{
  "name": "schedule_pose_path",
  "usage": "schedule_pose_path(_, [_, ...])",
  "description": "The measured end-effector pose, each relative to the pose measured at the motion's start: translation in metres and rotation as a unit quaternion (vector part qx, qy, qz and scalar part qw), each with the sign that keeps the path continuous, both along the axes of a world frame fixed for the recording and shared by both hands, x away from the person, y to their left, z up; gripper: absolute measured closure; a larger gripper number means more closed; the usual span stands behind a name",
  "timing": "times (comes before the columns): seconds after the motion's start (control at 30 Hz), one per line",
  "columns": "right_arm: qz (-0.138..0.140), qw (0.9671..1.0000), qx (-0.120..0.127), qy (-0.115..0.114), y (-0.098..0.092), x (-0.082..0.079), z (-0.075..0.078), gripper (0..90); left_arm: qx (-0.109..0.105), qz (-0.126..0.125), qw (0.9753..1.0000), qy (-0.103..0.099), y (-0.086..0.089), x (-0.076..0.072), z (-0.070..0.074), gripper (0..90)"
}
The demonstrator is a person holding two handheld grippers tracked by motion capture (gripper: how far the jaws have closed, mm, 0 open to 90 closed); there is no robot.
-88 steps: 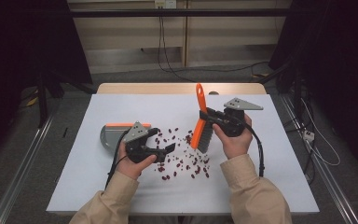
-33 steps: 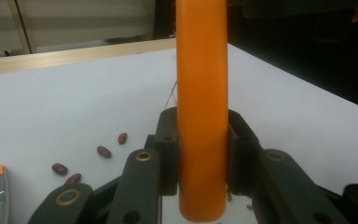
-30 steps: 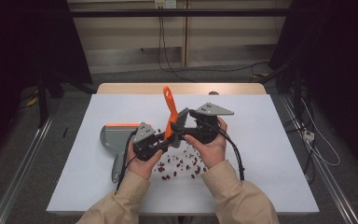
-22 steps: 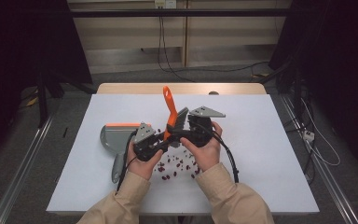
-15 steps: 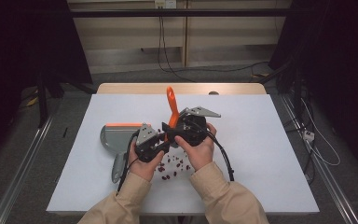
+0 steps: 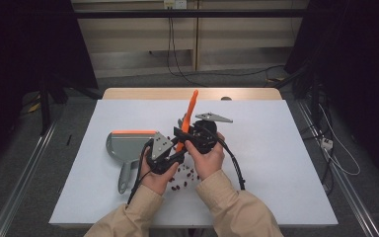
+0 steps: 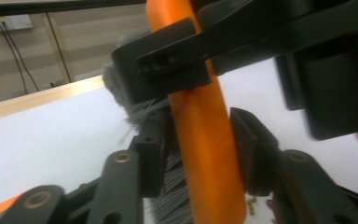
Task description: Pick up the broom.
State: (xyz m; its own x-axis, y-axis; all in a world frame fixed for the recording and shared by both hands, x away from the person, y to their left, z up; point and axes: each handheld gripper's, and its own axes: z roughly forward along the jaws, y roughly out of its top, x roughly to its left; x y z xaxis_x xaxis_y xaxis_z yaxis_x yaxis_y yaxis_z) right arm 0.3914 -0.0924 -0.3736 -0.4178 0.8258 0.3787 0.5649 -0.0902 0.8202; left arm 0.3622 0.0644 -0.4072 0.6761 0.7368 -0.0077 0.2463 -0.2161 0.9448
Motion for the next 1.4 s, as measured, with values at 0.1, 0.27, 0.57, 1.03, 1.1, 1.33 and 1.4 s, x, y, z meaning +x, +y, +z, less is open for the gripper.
schedule_pose_path(0.1, [0.008,0.9998,0.018,-0.003,-0.003,0.001,0.001,67.3,-0.005,-0.007,1.0000,0.001,0.001,0.001,0.000,50.6])
schedule_pose_path(0.27, [0.005,0.9998,0.008,-0.017,-0.014,0.006,0.003,70.2,-0.015,-0.018,0.9995,0.022,0.006,0.002,0.001,37.6])
schedule_pose_path(0.57, [0.016,0.9992,-0.032,-0.021,-0.057,0.008,0.014,70.3,-0.042,-0.024,0.9980,0.040,0.025,0.007,0.007,20.0])
schedule_pose_path(1.03, [0.043,0.9959,-0.079,-0.006,-0.111,-0.005,0.020,70.1,-0.047,-0.054,0.9965,0.043,0.057,0.010,0.015,6.3])
schedule_pose_path(1.1, [0.043,0.9955,-0.084,0.002,-0.117,-0.006,0.021,70.2,-0.050,-0.057,0.9962,0.044,0.064,0.010,0.015,6.3])
schedule_pose_path(1.33, [0.038,0.9935,-0.105,0.023,-0.142,-0.007,0.021,70.2,-0.051,-0.053,0.9965,0.040,0.091,0.010,0.012,6.0])
schedule_pose_path(1.4, [0.038,0.9925,-0.112,0.030,-0.146,-0.008,0.020,70.1,-0.053,-0.049,0.9966,0.039,0.097,0.010,0.011,5.9])
